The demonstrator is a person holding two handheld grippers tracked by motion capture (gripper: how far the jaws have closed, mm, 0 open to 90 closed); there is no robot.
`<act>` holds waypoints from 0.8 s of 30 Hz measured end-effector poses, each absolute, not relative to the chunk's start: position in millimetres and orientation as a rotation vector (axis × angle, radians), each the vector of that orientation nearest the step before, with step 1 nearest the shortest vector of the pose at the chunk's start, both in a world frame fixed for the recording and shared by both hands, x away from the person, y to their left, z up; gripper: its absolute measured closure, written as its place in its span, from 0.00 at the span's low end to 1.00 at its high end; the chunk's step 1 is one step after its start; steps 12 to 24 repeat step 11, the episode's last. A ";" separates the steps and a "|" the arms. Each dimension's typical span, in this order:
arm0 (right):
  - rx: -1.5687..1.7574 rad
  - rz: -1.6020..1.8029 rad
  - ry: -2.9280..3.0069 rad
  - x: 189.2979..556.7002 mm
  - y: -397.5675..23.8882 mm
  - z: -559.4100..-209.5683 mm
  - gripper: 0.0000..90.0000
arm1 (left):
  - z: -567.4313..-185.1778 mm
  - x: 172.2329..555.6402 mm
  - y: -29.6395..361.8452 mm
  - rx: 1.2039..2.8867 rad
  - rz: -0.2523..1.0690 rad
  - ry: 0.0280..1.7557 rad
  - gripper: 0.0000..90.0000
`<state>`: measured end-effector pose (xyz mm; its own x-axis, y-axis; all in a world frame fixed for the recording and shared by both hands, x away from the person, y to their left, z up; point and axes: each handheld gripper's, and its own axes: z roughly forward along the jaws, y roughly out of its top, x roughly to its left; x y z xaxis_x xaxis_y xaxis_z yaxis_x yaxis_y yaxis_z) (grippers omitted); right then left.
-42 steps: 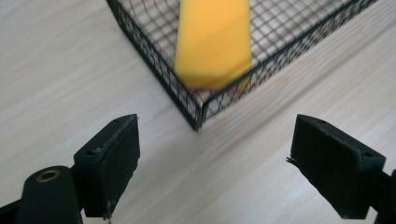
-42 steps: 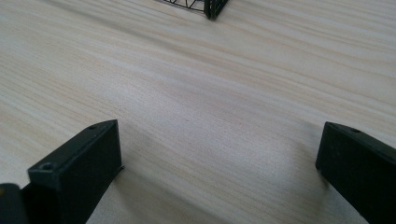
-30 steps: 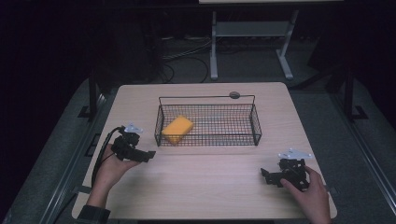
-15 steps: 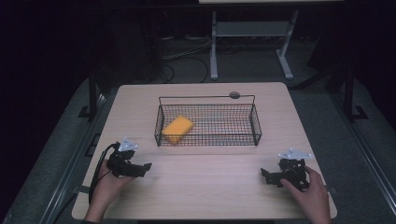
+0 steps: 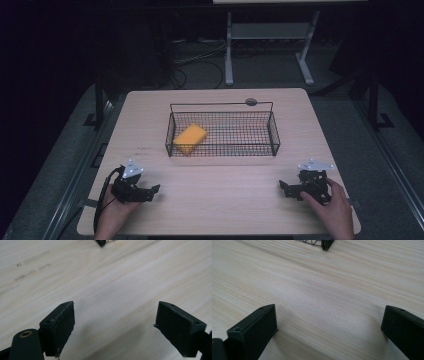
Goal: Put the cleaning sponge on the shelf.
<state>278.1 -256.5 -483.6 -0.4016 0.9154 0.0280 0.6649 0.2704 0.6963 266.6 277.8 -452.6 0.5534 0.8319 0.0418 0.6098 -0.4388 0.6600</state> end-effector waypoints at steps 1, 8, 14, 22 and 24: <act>1.437 0.902 2.166 278.0 -256.3 -483.5 0.00 | -453.4 265.5 278.6 2.198 0.488 1.154 0.17; 1.435 0.901 2.166 278.0 -256.4 -483.5 0.00 | -463.9 263.6 279.0 2.222 0.454 1.163 0.16; 1.434 0.902 2.166 278.0 -256.4 -483.6 0.00 | -465.8 262.8 280.2 2.203 0.444 1.147 0.15; 1.434 0.902 2.166 278.0 -256.4 -483.6 0.00 | -465.8 262.8 280.2 2.203 0.444 1.147 0.15; 1.434 0.902 2.166 278.0 -256.4 -483.6 0.00 | -465.8 262.8 280.2 2.203 0.444 1.147 0.15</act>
